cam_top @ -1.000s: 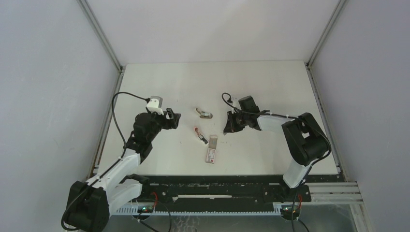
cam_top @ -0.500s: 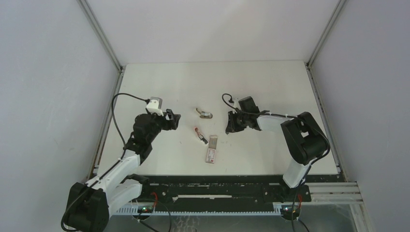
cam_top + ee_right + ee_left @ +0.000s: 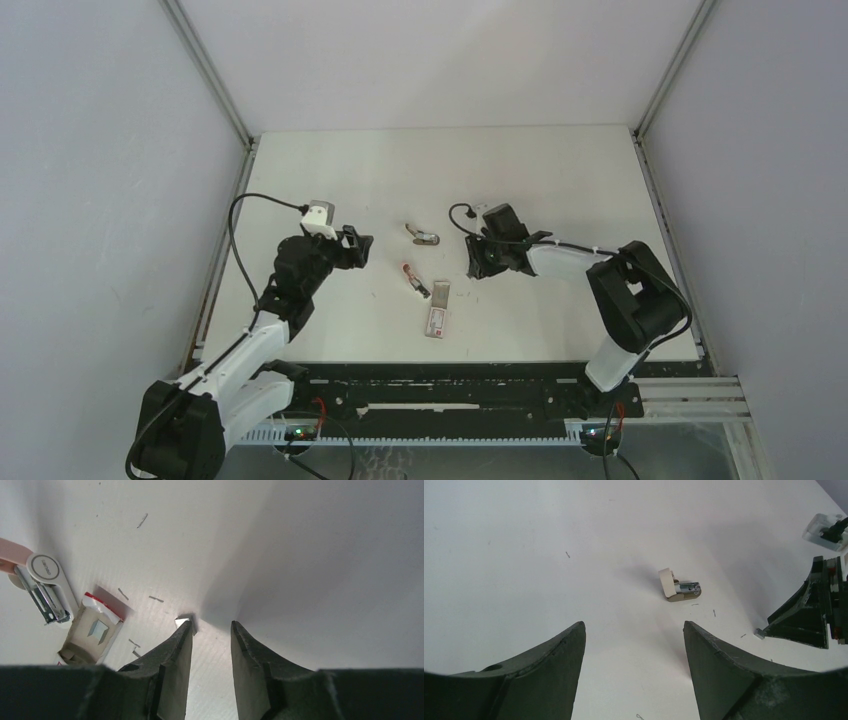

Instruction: Load the staples into the stapler

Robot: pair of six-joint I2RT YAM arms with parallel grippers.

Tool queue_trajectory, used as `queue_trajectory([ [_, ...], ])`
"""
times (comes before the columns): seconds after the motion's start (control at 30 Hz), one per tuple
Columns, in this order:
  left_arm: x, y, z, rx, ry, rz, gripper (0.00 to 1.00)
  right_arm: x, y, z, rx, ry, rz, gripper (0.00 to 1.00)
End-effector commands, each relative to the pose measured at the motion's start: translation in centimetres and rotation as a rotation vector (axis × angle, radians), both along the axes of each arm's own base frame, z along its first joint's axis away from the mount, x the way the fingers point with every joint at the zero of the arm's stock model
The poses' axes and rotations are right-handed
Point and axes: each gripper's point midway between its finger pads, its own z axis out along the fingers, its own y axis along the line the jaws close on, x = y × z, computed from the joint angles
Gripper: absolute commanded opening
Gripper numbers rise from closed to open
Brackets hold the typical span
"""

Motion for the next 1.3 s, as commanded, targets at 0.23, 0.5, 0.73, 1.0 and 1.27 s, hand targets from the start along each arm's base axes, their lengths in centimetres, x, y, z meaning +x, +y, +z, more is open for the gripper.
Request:
queue_trajectory([
  [0.23, -0.1, 0.5, 0.4, -0.017, -0.029, 0.023, 0.76, 0.5, 1.8, 1.4, -0.145, -0.114, 0.094, 0.38],
  [0.5, -0.2, 0.5, 0.6, -0.017, -0.033, 0.024, 0.76, 1.0, 2.0, 1.3, -0.180, -0.123, 0.099, 0.33],
  [0.73, -0.2, 0.5, 0.6, -0.018, -0.033, 0.024, 0.76, 0.9, 2.5, 1.0, -0.179, -0.120, 0.118, 0.31],
  [1.0, -0.2, 0.5, 0.6, -0.018, -0.034, 0.024, 0.76, 0.9, 2.7, 0.6, -0.199, -0.115, 0.130, 0.28],
  [1.27, -0.2, 0.6, 0.6, -0.017, -0.035, 0.028, 0.76, 0.7, 2.6, 0.2, -0.231, -0.113, 0.136, 0.22],
])
